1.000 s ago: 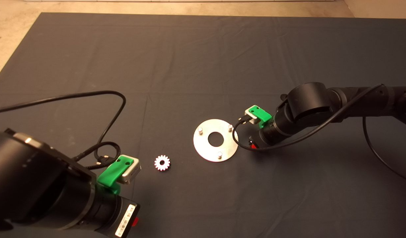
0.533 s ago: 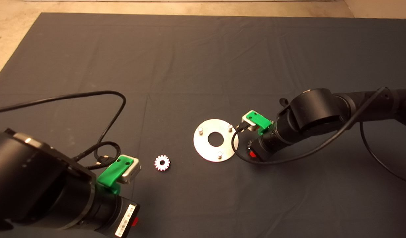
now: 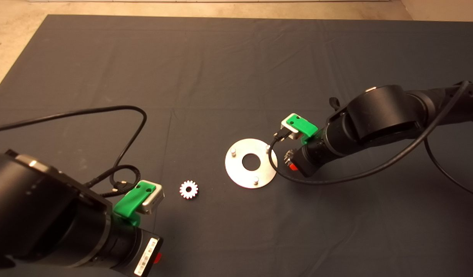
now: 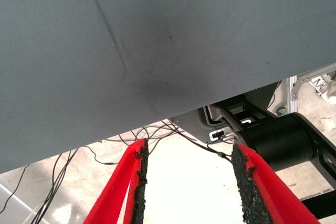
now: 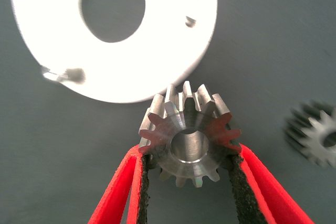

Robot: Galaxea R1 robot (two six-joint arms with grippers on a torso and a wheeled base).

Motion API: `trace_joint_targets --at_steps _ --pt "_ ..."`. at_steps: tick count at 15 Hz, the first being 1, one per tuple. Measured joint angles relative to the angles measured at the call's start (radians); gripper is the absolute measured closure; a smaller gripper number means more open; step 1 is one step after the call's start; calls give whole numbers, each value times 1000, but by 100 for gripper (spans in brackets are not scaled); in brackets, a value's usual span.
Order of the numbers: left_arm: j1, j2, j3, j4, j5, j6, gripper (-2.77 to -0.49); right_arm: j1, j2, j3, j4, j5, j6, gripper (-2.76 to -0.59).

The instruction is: Install three planetary gears onto the carrier pins

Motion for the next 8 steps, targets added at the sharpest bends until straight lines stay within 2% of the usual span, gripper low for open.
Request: trace_joint_targets --at_steps 4,8 --pt "0 0 0 0 0 0 -105 1 102 0 23 12 0 -92" --pt "0 0 0 0 0 0 -105 1 121 0 40 -2 0 -92"
